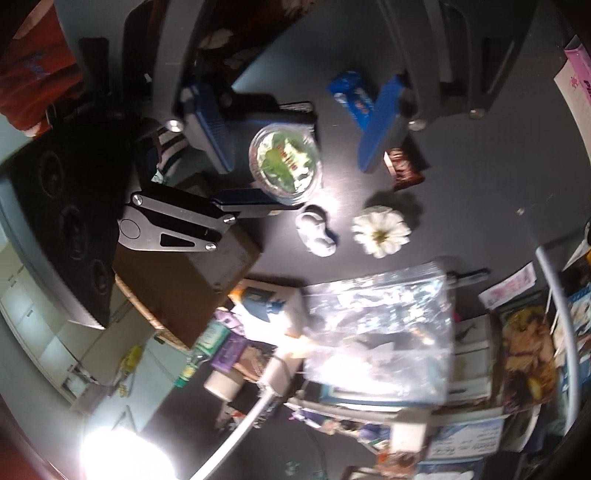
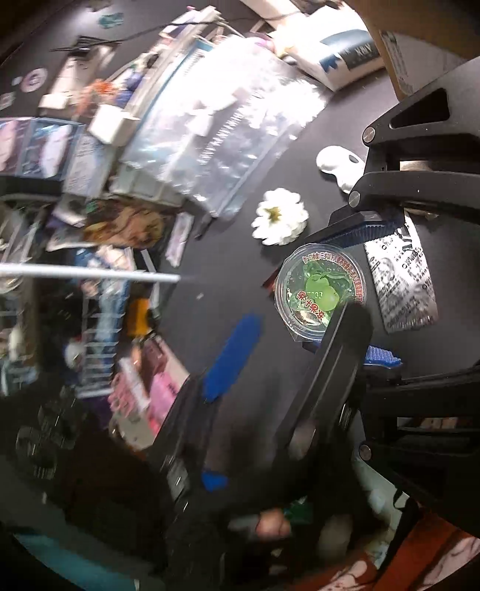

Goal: Organize objects
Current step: 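Grasp the green jelly cup with the right gripper, then lower the jelly cup into the cardboard box and open the right gripper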

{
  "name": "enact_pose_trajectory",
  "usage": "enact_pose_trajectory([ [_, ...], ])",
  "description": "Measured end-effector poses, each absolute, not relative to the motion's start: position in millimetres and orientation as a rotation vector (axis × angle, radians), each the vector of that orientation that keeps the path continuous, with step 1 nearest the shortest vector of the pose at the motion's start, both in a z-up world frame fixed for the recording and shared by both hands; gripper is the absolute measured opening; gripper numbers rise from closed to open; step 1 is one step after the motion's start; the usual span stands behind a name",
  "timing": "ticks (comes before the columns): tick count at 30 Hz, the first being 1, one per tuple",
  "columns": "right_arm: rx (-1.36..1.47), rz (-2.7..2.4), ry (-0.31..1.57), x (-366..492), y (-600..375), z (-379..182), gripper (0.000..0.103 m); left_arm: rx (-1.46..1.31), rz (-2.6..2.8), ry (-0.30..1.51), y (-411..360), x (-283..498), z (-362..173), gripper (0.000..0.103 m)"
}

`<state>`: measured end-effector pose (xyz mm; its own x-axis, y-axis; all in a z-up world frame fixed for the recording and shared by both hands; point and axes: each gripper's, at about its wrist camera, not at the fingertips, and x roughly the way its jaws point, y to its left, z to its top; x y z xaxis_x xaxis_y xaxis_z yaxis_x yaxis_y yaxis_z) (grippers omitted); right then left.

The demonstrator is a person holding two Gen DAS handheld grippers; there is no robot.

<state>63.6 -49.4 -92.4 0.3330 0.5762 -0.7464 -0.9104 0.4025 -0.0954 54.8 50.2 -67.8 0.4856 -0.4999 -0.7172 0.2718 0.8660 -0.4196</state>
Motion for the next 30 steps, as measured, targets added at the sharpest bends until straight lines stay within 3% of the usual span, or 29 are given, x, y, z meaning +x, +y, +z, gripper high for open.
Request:
enact_pose_trajectory([
  [8,-0.569,1.036,0.54,31.7,-66.4,-47.0,0.042,-0.186,-0.512,0.892,21.1,44.3,-19.8,0.038],
  [21,-0.502,0.871,0.469,44.0,-135.1,16.8,0.042,-0.047,-0.623,0.835,-60.2,85.6,50.6,0.038],
  [30,-0.428,0.726,0.528,80.6,-200.9,37.4,0.042,0.013,-0.724,0.893,-134.1,141.0,62.1,0.038],
])
